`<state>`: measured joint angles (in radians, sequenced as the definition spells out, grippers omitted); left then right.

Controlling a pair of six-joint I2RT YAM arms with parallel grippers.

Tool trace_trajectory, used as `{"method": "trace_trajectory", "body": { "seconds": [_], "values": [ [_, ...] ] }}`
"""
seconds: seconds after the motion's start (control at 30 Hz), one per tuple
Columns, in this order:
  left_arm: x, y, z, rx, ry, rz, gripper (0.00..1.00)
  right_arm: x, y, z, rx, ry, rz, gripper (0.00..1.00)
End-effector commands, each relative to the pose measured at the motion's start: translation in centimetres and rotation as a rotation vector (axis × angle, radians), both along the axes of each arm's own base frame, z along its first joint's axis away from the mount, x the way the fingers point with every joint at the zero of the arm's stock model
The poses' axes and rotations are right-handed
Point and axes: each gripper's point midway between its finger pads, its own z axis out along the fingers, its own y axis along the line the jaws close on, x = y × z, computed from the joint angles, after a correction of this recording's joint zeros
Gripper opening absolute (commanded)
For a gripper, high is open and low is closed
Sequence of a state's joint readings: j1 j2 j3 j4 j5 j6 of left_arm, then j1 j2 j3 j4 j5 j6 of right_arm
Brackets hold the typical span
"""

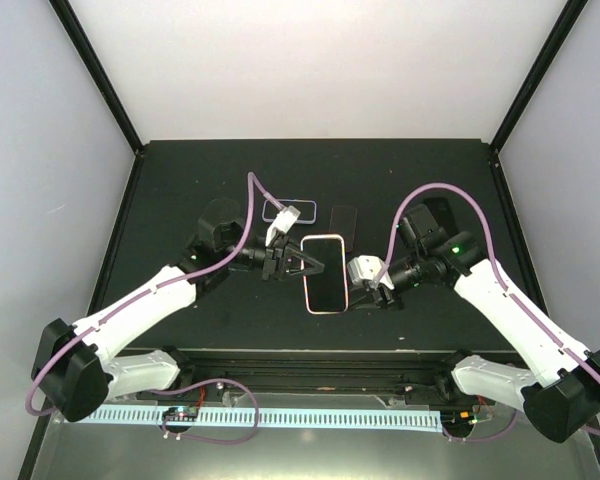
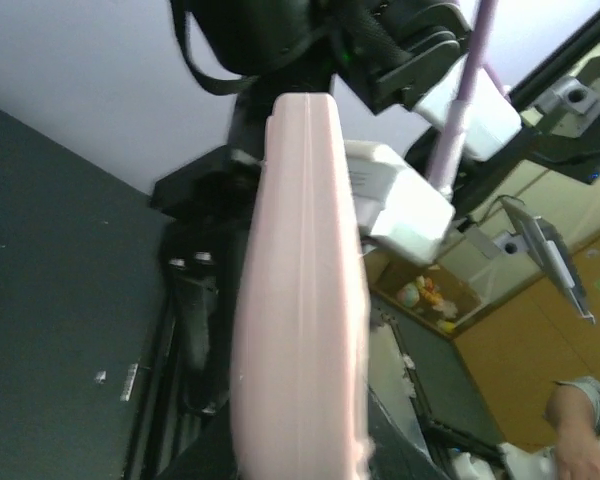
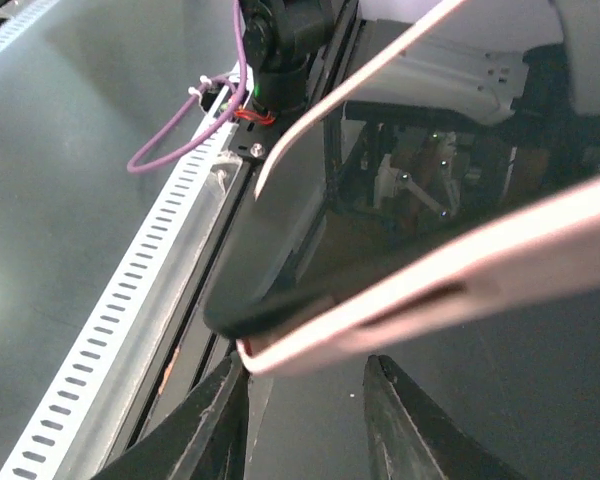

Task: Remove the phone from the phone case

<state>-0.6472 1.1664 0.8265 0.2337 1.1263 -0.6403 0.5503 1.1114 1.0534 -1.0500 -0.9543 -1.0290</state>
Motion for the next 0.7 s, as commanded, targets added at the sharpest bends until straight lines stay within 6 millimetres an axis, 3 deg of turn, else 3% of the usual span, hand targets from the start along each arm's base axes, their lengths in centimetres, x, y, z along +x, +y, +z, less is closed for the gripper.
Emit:
{"method": "trace_trajectory", "body": {
  "seconds": [0.0,0.2,0.37,0.47,0.57,0.67],
  "values": [
    [-5.3,1.6,4.6,-0.107,-0.108,-0.225,0.02,2.9,-0.8,-2.2,-0.114,-0.143,-0.065,0.32],
    [-5.2,1.5,4.3,-0.099,-0.103,-0.225,0.02,3.4,-0.6,-1.5,-0.097,-0.149,-0.094,0.31],
    [-4.7,1.3,4.2,-0.091,-0.122,-0.187,0.02,2.5,-0.2,-0.7,-0.058,-0.089,-0.078,0.32],
    [-3.4,1.2,3.7,-0.072,-0.139,-0.103,0.02,1.3,-0.2,0.6,-0.025,-0.033,-0.057,0.37],
    [-1.5,1.1,3.0,-0.047,-0.168,0.018,0.02,-0.2,-0.2,2.1,0.015,0.043,-0.028,0.49],
    [0.0,1.3,3.2,-0.061,-0.235,0.139,0.02,-1.3,-0.1,2.4,0.047,0.13,-0.02,0.54]
  ]
}}
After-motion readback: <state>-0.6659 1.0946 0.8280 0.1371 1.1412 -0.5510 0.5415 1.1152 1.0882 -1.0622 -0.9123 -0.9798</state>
